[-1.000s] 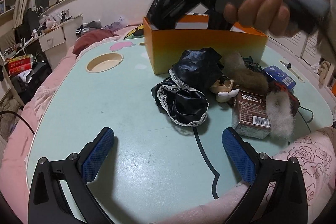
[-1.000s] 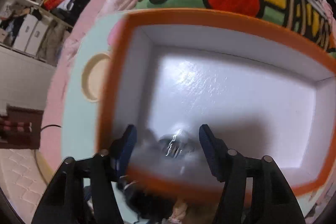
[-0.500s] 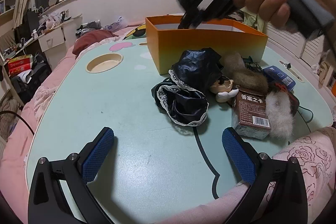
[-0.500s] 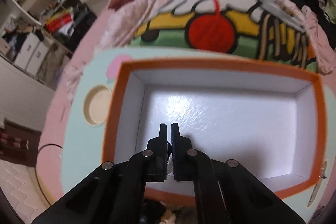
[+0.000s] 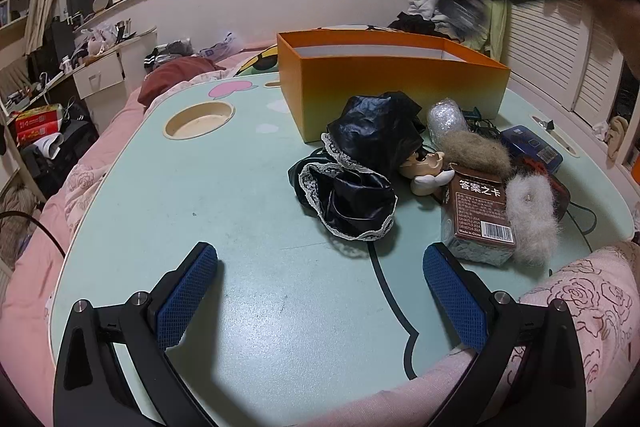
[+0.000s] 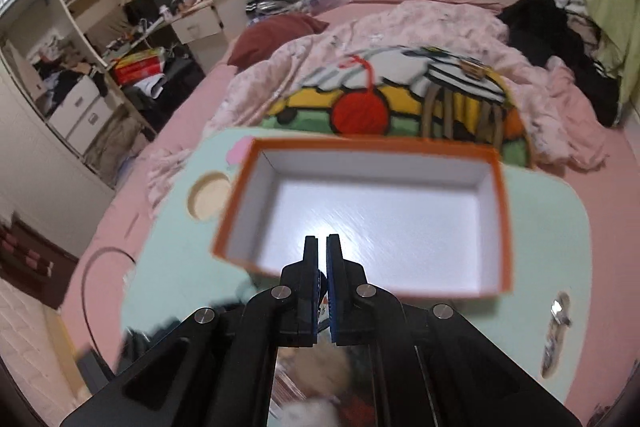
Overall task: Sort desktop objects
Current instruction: 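Lift the small clear item out and set it beside the plastic bag, right gripper, then grasp the blue tin with the right gripper while the left gripper grasps the black lace cloth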
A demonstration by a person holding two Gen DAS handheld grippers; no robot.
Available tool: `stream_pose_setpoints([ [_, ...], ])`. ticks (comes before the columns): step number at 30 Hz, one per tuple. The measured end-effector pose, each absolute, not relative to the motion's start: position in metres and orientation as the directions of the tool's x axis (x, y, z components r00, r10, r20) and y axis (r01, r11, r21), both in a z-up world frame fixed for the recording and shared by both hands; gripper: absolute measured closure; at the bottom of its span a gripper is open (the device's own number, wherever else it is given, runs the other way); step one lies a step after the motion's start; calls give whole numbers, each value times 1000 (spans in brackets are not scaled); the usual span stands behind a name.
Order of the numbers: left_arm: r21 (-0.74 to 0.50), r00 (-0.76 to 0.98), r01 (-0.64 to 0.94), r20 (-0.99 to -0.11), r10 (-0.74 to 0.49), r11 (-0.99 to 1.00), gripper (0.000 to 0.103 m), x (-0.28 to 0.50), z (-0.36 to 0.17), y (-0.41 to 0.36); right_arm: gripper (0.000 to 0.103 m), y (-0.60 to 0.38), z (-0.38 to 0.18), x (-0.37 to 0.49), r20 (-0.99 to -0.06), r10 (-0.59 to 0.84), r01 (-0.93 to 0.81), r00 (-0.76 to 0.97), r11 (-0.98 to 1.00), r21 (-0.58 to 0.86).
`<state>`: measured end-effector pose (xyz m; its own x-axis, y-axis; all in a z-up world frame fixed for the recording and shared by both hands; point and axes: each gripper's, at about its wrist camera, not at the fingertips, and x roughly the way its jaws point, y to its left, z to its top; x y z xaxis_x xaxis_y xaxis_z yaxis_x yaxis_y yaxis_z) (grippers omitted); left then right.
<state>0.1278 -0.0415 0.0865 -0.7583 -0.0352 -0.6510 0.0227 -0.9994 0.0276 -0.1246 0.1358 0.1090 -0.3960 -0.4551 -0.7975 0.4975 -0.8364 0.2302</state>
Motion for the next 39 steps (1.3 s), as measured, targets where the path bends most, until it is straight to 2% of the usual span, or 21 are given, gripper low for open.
stream_pose_setpoints([
  [4, 28, -758, 22, -651, -35, -999, 1, 129, 86, -41, 96, 163, 90, -120, -793, -412, 466, -449, -865, 186],
  [6, 28, -759, 22, -651, -35, -999, 0, 129, 86, -41, 84, 176, 84, -119, -761, -434, 463, -483, -864, 199],
  [7, 28, -759, 22, -651, -35, -999, 0, 129, 86, -41, 67, 182, 82, -118, -744, -450, 461, -495, -861, 214],
  [8, 28, -759, 22, -651, -35, -999, 0, 129, 86, -41, 63, 188, 80, -116, -725, -465, 459, -508, -858, 230],
  [11, 28, -759, 22, -651, -35, -999, 0, 130, 86, -41, 63, 205, 74, -104, -702, -483, 454, -524, -856, 250],
  [15, 28, -759, 22, -651, -35, -999, 0, 130, 87, -40, 63, 228, 63, -58, -681, -429, 426, -594, -885, 185],
  [19, 28, -759, 22, -651, -36, -999, 0, 130, 86, -41, 45, 230, 44, -1, -667, -378, 429, -642, -898, 96],
  [20, 28, -759, 22, -651, -35, -999, 0, 130, 86, -41, 37, 228, 37, 13, -664, -371, 436, -649, -897, 75],
  [23, 28, -759, 22, -651, -35, -999, 0, 130, 86, -41, 35, 222, 10, 34, -679, -335, 433, -653, -901, 28],
  [25, 28, -759, 22, -651, -35, -999, 0, 130, 86, -41, 35, 220, -8, 32, -695, -358, 435, -624, -897, 71],
  [26, 30, -758, 22, -651, -36, -999, 0, 130, 86, -41, 27, 221, -11, 32, -668, -354, 420, -655, -905, 67],
  [27, 30, -760, 22, -648, -36, -999, 0, 130, 87, -41, 15, 220, -16, 31, -651, -318, 385, -689, -922, 43],
  [28, 29, -760, 22, -649, -35, -999, 1, 130, 87, -42, 12, 221, -19, 30, -638, -307, 365, -707, -930, 43],
  [39, 30, -761, 23, -648, -37, -999, 0, 131, 87, -43, 4, 225, -20, 28, -632, -298, 344, -715, -937, 53],
])
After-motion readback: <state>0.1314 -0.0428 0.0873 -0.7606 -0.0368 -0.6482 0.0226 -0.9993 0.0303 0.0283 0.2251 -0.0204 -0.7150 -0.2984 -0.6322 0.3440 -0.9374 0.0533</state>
